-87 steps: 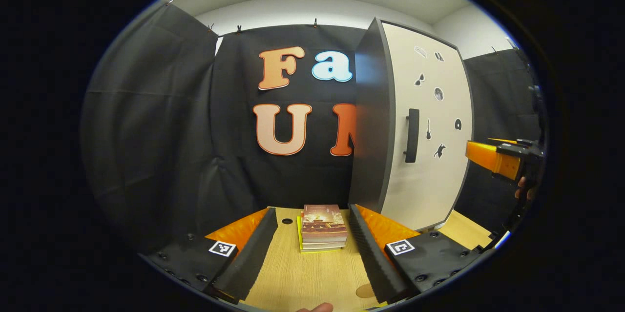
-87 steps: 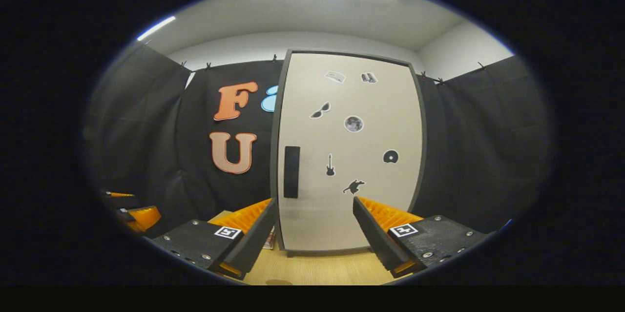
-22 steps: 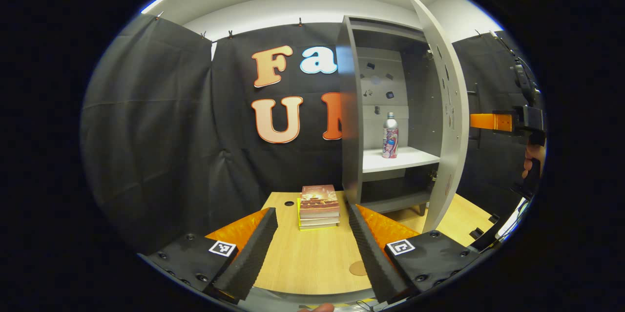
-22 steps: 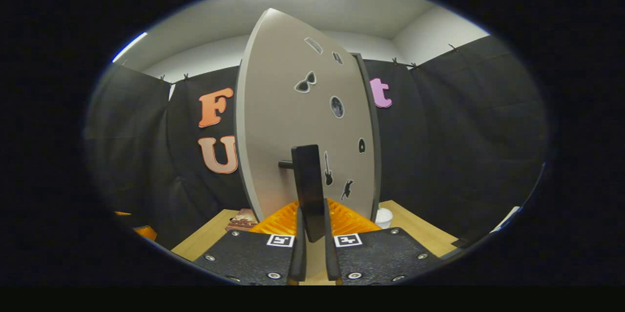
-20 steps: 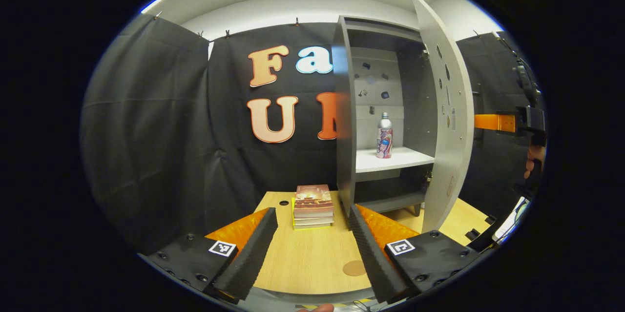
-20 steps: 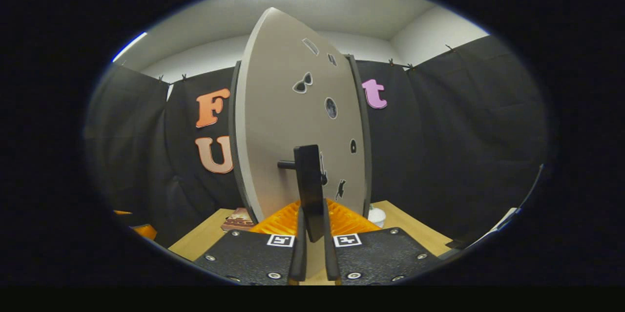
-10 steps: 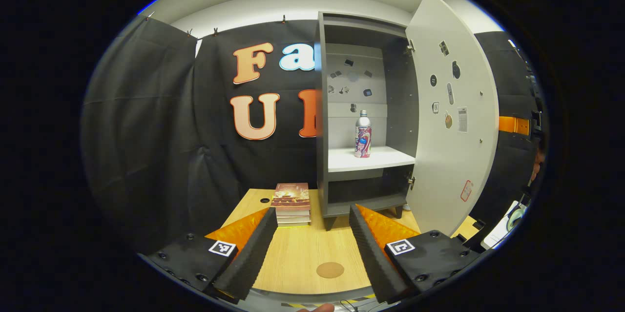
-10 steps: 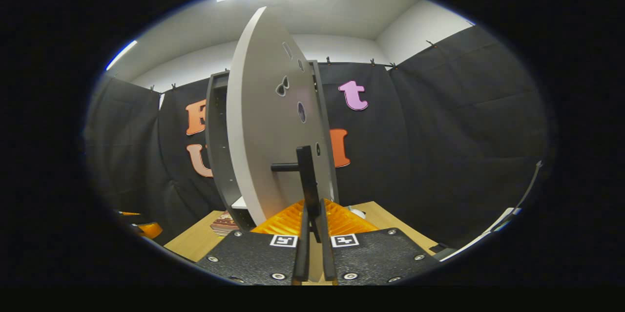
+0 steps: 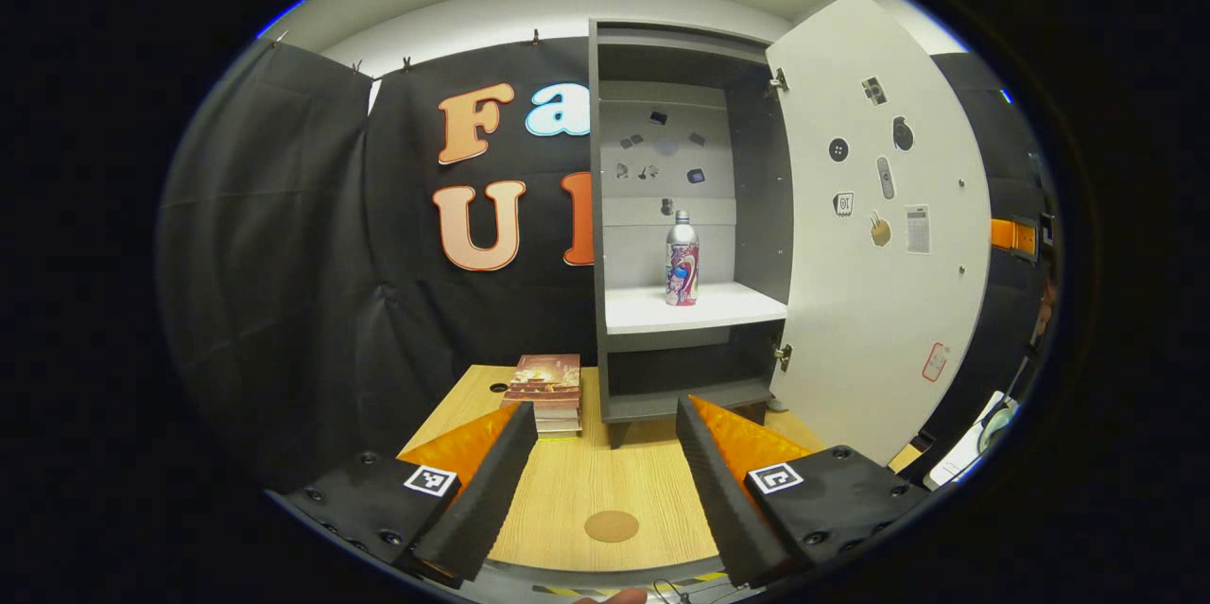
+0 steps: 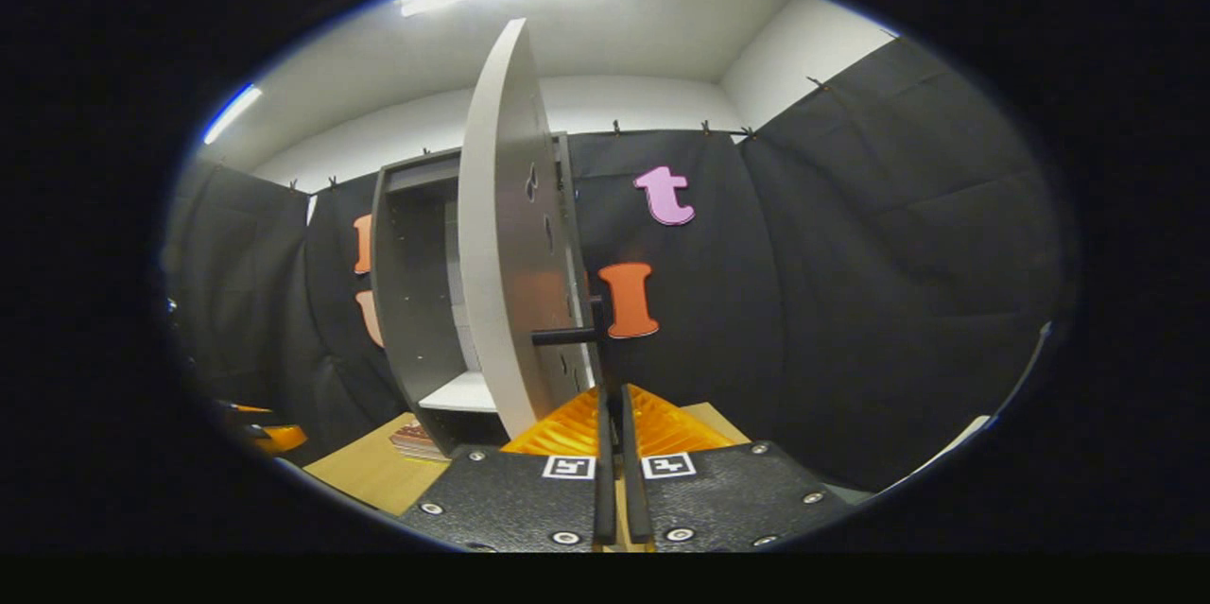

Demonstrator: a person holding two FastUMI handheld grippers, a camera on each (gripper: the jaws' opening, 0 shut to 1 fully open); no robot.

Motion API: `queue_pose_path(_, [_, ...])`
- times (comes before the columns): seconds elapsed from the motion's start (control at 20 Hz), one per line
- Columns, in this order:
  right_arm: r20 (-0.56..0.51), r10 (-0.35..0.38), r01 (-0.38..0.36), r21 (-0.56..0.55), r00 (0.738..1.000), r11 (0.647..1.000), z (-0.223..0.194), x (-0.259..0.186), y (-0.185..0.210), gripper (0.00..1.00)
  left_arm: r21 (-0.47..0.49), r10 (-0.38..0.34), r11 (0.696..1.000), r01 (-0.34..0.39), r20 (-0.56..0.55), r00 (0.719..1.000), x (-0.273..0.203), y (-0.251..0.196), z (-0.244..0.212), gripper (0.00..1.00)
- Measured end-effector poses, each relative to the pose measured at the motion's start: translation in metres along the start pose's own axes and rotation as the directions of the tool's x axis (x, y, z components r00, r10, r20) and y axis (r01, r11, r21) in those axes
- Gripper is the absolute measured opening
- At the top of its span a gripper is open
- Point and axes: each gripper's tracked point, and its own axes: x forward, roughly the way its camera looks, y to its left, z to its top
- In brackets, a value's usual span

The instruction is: Open the cabinet door with the right hand, grasp the bottle in the cabinet with the left hand and place it on the coaster, then close the cabinet door with the right hand.

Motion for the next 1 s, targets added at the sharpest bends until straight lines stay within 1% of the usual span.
queue_pose_path(0.15, [-0.002,0.041,-0.040,0.028,0.999,0.999,0.000,-0.002,-0.001,0.06,0.006,0.014,1.000,-0.014,0.014,1.000,-0.002,-0.003,0.004,0.94])
queue_pose_path(0.25, [-0.002,0.021,-0.021,-0.006,1.000,1.000,-0.001,-0.004,-0.011,0.07,0.000,0.022,1.000,-0.022,0.013,1.000,-0.003,-0.004,0.005,0.94])
queue_pose_path(0.3, [-0.003,0.011,-0.011,-0.027,1.000,1.000,-0.002,-0.008,-0.012,0.04,-0.004,0.022,1.000,-0.022,0.007,1.000,0.000,-0.006,0.004,0.96])
queue_pose_path(0.35, [0.003,0.000,0.000,-0.043,1.000,0.999,-0.002,-0.017,-0.012,0.07,-0.010,0.019,1.000,-0.019,0.002,1.000,0.002,-0.007,0.003,0.96])
queue_pose_path(0.45, [0.024,-0.002,0.004,-0.059,1.000,0.998,-0.001,-0.039,-0.004,0.06,-0.014,0.018,1.000,-0.018,0.006,1.000,0.016,-0.010,0.008,0.95])
queue_pose_path(0.6, [0.072,-0.008,0.016,-0.116,0.997,0.993,-0.005,-0.070,0.012,0.06,-0.022,-0.010,1.000,0.010,0.019,1.000,0.055,-0.024,0.017,0.96])
queue_pose_path(0.7, [0.088,0.009,0.003,-0.135,0.996,0.991,-0.011,-0.084,0.033,0.06,-0.010,-0.019,1.000,0.019,0.041,0.999,0.090,-0.037,0.028,0.94])
queue_pose_path(0.75, [0.087,0.026,-0.015,-0.134,0.996,0.991,-0.014,-0.089,0.047,0.10,-0.007,-0.027,1.000,0.027,0.058,0.998,0.107,-0.046,0.035,0.96])
queue_pose_path(0.8, [0.070,0.019,-0.010,-0.126,0.997,0.992,-0.019,-0.089,0.057,0.07,-0.004,-0.040,0.999,0.040,0.070,0.997,0.126,-0.055,0.042,0.96])
queue_pose_path(0.85, [0.057,0.008,-0.002,-0.108,0.998,0.994,-0.024,-0.088,0.064,0.07,-0.003,-0.052,0.999,0.052,0.085,0.995,0.147,-0.065,0.049,0.94])
queue_pose_path(0.9, [0.041,0.021,-0.017,-0.100,0.999,0.995,-0.028,-0.085,0.077,0.14,-0.004,-0.058,0.998,0.059,0.101,0.993,0.168,-0.074,0.058,0.94])
queue_pose_path(0.95, [0.025,0.040,-0.037,-0.101,0.999,0.994,-0.034,-0.080,0.092,0.09,-0.002,-0.066,0.998,0.067,0.108,0.992,0.189,-0.083,0.065,0.96])
queue_pose_path(1.0, [0.016,0.041,-0.039,-0.097,0.999,0.995,-0.038,-0.073,0.098,0.19,-0.001,-0.070,0.998,0.070,0.113,0.991,0.211,-0.091,0.072,0.96])
